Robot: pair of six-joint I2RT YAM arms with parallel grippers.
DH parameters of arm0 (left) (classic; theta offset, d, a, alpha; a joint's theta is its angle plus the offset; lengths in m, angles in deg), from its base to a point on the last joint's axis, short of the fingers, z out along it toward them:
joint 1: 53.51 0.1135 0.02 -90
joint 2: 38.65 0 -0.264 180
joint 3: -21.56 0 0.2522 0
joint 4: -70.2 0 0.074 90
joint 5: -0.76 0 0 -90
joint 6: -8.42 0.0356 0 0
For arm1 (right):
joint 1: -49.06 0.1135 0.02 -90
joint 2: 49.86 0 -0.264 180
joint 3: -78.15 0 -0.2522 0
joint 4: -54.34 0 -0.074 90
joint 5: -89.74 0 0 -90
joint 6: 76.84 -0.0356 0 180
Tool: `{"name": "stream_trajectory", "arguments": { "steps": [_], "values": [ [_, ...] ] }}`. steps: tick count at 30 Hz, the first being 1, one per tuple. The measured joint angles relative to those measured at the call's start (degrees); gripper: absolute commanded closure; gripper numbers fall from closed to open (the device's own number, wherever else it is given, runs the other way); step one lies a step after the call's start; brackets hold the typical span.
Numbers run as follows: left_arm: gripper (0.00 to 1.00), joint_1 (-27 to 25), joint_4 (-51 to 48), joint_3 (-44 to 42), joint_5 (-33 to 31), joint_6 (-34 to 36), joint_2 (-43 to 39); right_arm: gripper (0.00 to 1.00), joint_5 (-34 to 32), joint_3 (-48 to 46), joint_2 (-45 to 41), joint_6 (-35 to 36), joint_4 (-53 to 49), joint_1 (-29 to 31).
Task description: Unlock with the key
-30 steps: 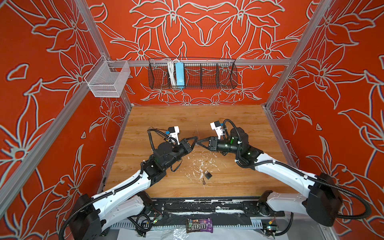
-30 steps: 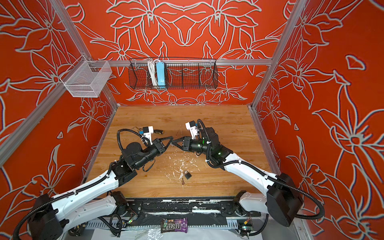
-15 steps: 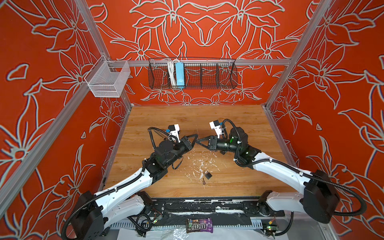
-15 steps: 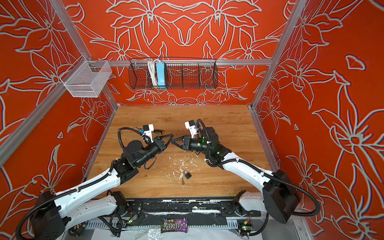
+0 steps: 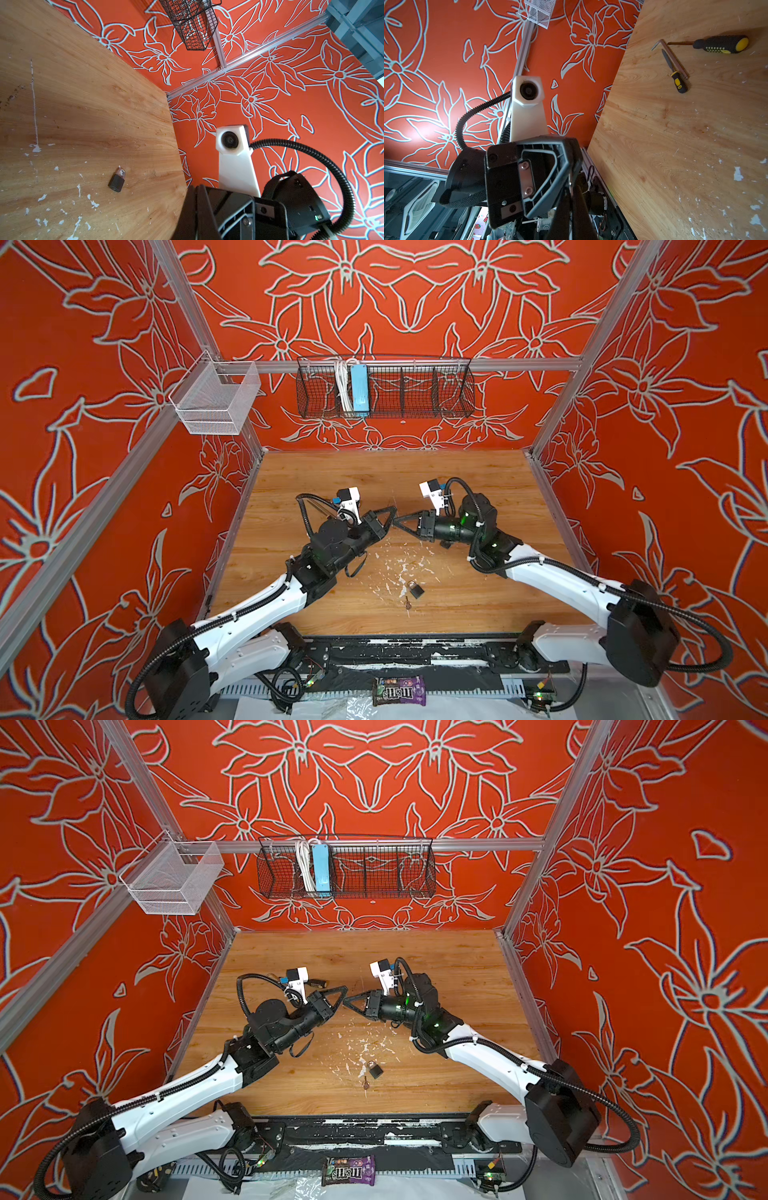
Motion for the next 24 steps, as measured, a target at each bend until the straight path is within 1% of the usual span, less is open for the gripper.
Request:
{"name": "stream_trajectory", "arguments": {
  "steps": [2,4,6,7,8,10,13,16,20,21,24],
  "values": [
    [1.0,0.0,-0.2,0.0,0.1,0.0,0.0,1.0,-0.2,0.0,-0.2,0.2,-0.4,0.0],
    [0.87,0.0,-1.1,0.5,0.2,0.1,0.0,1.0,-0.4,0.0,-0.5,0.6,-1.0,0.0],
    [0.78,-0.1,-1.7,1.0,0.2,-0.3,-0.1,1.0,-0.8,0.0,-0.9,1.7,-1.9,-0.2],
    [0.72,-0.2,-2.1,1.2,0.3,-0.3,-0.2,1.0,-1.0,0.0,-1.2,2.3,-2.7,-0.2],
    [0.61,-0.2,-2.7,1.3,0.2,-0.4,-0.5,1.0,-1.2,0.0,-1.5,3.0,-3.5,-0.3],
    [0.44,-0.3,-4.7,1.2,-0.3,-0.8,-2.0,1.0,-1.6,0.0,-2.3,4.4,-5.3,-0.7],
    [0.27,-0.3,-6.8,1.1,-1.7,-1.4,-4.7,1.0,-1.9,0.0,-3.3,6.6,-8.6,-1.9],
    [0.17,-0.3,-10.8,1.1,-3.3,-1.9,-6.7,1.0,-2.4,0.0,-4.4,9.2,-13.0,-3.5],
    [0.01,-0.3,-19.3,2.2,-5.1,-2.8,-7.2,1.0,-2.6,-0.1,-6.6,12.8,-19.9,-6.1],
    [0.02,-0.3,-22.1,3.0,-5.4,-3.2,-7.0,1.0,-2.9,-0.3,-7.3,13.8,-21.7,-6.8],
    [0.03,-0.3,-29.2,6.4,-6.1,-3.3,-5.1,1.0,-3.6,-1.9,-9.6,16.9,-27.1,-9.0]
  ]
}}
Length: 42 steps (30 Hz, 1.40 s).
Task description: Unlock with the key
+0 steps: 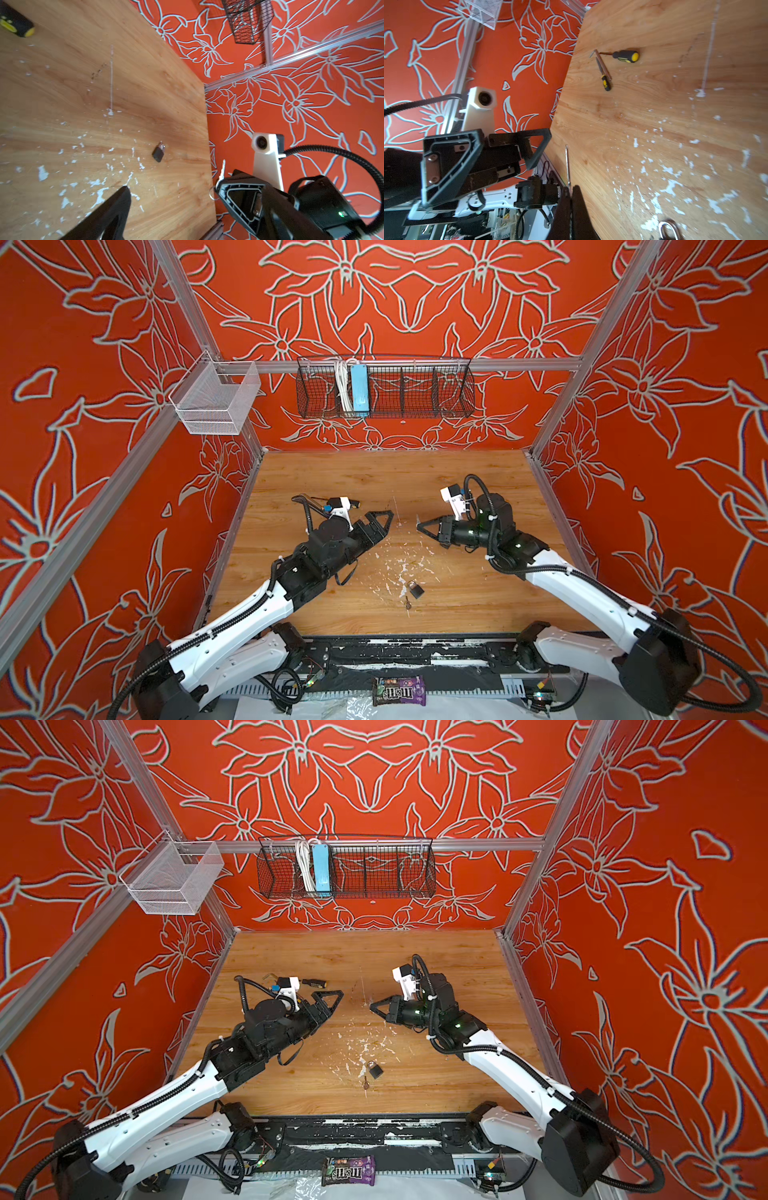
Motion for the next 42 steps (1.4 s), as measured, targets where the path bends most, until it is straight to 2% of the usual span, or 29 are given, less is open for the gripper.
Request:
{"name": "stream_trajectory", "arguments": {
  "steps": [6,13,16,18,30,42],
  "values": [
    [0.03,0.0,-10.0,8.7,2.0,1.4,10.5,1.0,-0.6,-3.6,-1.1,5.3,-10.9,-4.4],
    [0.0,-1.6,-17.6,19.7,6.9,8.2,25.2,1.0,-2.8,-5.1,-1.4,9.4,-19.8,-9.1],
    [0.01,-3.0,-20.8,26.3,8.2,11.4,31.6,1.0,-3.3,-5.9,-1.4,10.0,-21.4,-12.5],
    [0.06,-3.7,-23.4,31.4,8.7,13.3,36.3,1.0,-4.2,-6.0,-1.4,10.5,-22.3,-13.9],
    [0.18,-7.8,-36.8,56.7,9.4,21.4,62.2,1.0,-5.0,-8.2,-0.4,12.6,-23.2,-19.3],
    [0.24,-9.6,-43.4,72.4,9.8,24.6,75.8,1.0,-5.5,-8.7,0.7,14.5,-23.5,-22.2]
  ]
}}
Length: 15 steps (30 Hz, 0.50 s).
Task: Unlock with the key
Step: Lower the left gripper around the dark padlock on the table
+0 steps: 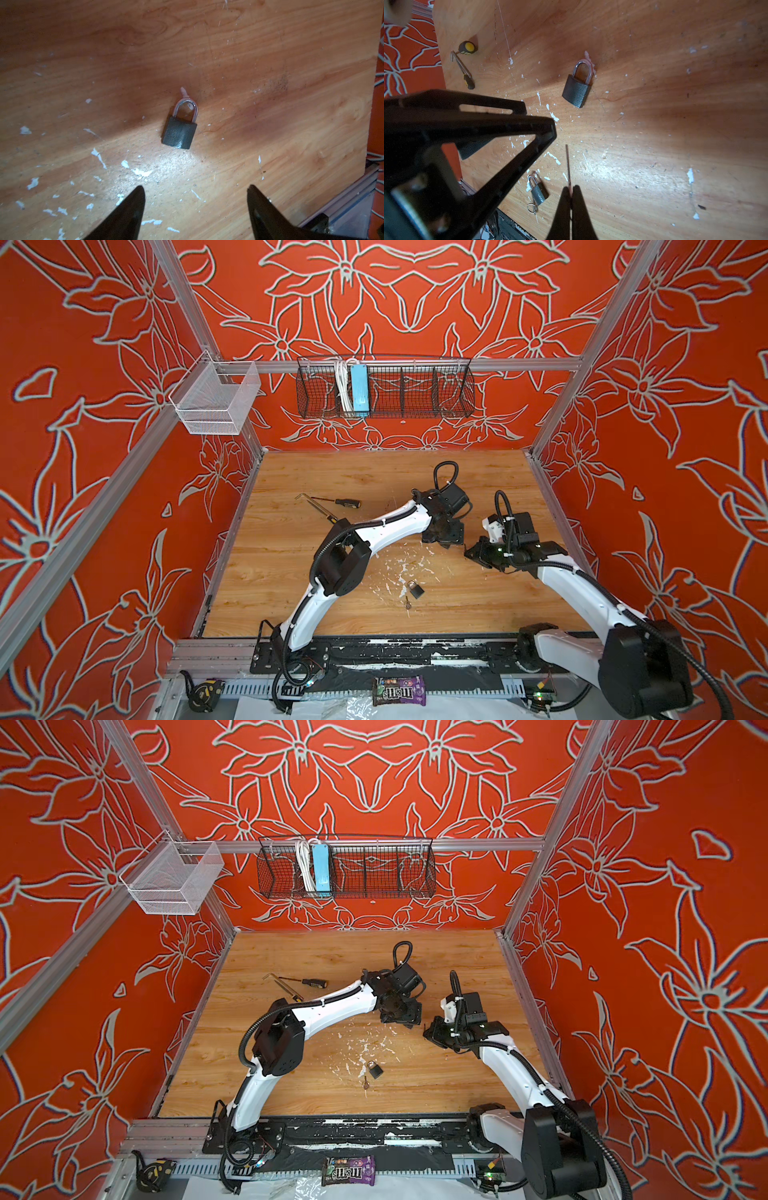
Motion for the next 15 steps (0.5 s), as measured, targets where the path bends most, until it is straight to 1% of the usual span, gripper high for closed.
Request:
{"name": "stream_trajectory", "arguments": {
  "steps": [7,11,13,15],
  "values": [
    [0.26,-0.5,-4.0,7.6,-3.0,0.5,6.3,1.0,0.0,0.0,0.5,0.3,0.1,-1.8],
    [0.3,-0.5,-6.1,12.3,-4.0,1.2,10.5,1.0,0.3,0.0,0.7,0.5,0.0,-2.8],
    [0.34,-0.5,-6.6,13.6,-4.4,1.6,11.9,1.0,0.6,0.0,0.7,0.7,0.0,-3.3],
    [0.35,-0.5,-7.1,14.2,-4.8,1.9,12.8,1.0,0.9,0.0,0.7,0.9,0.0,-3.5]
  ]
}}
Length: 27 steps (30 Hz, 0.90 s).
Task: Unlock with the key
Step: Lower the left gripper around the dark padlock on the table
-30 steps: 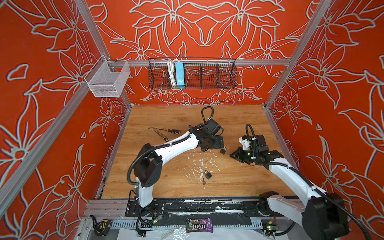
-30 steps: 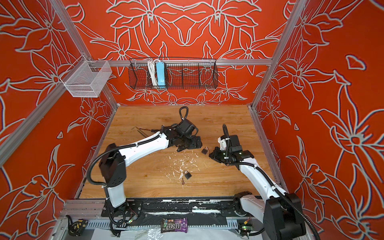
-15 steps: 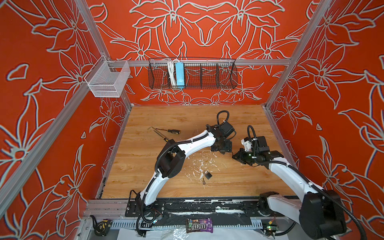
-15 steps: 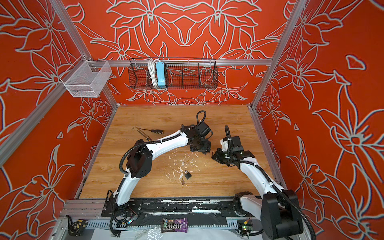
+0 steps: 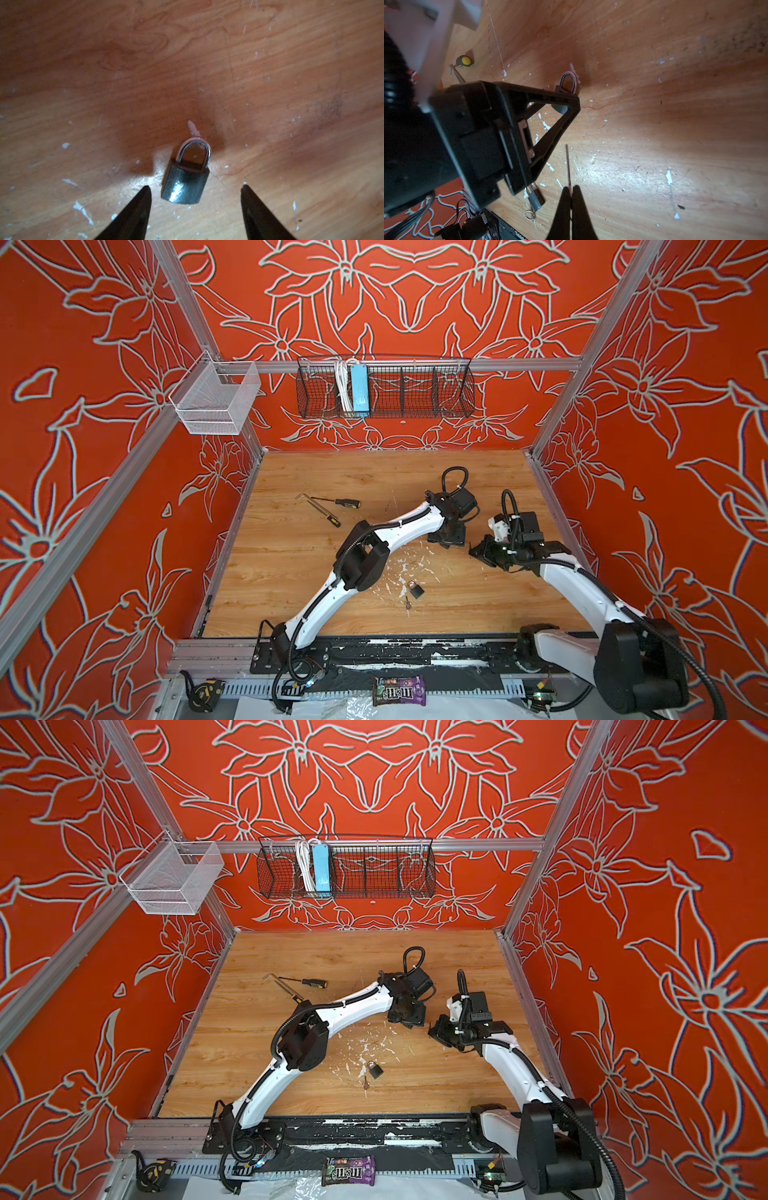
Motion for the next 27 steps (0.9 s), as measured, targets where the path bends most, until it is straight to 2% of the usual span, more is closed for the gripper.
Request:
{"name": "stream_trajectory", "arguments": {
  "steps": [11,27],
  "values": [
    [0.39,-0.7,-2.6,4.5,-3.6,1.1,3.0,1.0,1.8,0.0,0.0,0.5,0.0,0.0],
    [0.59,-0.7,-4.8,5.0,-6.2,1.3,4.1,1.0,5.0,-0.1,-0.3,0.9,0.9,0.0]
  ]
}}
